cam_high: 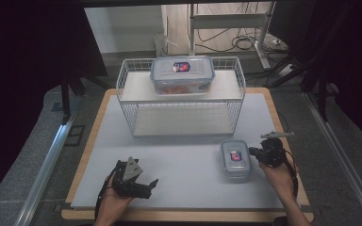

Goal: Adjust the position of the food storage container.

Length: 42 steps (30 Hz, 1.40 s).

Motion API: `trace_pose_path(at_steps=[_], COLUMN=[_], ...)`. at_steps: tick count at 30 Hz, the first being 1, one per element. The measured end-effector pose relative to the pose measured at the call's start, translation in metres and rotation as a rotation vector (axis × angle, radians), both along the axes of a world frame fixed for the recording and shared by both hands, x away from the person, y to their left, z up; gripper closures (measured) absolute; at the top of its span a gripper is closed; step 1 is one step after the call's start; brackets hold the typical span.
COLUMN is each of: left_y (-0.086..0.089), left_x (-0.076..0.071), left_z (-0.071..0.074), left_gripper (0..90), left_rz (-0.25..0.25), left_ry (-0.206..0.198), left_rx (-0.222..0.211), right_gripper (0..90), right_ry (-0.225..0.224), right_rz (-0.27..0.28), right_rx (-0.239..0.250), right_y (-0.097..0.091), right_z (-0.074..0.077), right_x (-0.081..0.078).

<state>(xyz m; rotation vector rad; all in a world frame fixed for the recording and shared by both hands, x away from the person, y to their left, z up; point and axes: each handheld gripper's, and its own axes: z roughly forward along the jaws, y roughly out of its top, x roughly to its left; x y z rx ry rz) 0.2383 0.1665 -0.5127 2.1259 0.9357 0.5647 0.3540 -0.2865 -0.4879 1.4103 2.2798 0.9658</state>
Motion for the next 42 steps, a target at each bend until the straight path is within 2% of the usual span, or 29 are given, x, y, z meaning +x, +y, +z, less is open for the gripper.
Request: trace_pose_path(at_steps=[5,11,16,20,23,27,30,34,38,42], left_y=[0.000,0.000,0.000,0.001,0.002,0.002,0.002,0.002,0.001,-0.002], left_x=[0.000,0.000,-0.001,-0.001,-0.001,-0.002,-0.002,-0.001,0.000,0.004], left_z=[0.000,0.000,0.000,0.000,0.001,0.001,0.001,0.001,0.000,-0.001], left_gripper=[2.8,2.8,2.9,2.9,3.0,3.1,3.1,3.1,3.3,3.8], left_rz=[-0.003,-0.004,-0.005,-0.003,0.001,0.003,0.003,0.000,-0.001,-0.003], left_ry=[0.001,0.002,0.004,0.001,0.001,0.001,0.001,0.007,0.012,0.040], left_rx=[0.008,0.009,0.012,0.009,0.000,-0.008,-0.007,-0.001,-0.012,-0.025], right_gripper=[89.8,89.8,89.7,89.8,89.7,89.7,89.7,89.7,89.7,89.7], right_ry=[0.021,0.028,0.017,-0.019,-0.021,-0.026,-0.011,0.031,0.046,0.052], right_rz=[0.069,0.168,0.230,0.216,0.200,0.202,0.201,0.249,0.269,0.241], right_rx=[0.006,0.019,-0.010,-0.010,0.006,-0.006,0.005,0.010,-0.015,0.003], right_y=[0.027,0.064,0.086,0.076,0.062,0.050,0.046,0.053,0.061,0.060], right_z=[-0.004,-0.005,-0.007,-0.002,0.001,0.002,0.000,-0.009,-0.013,-0.015], right_x=[0.008,0.010,0.007,-0.001,-0.017,-0.042,-0.057,-0.074,-0.073,-0.060])
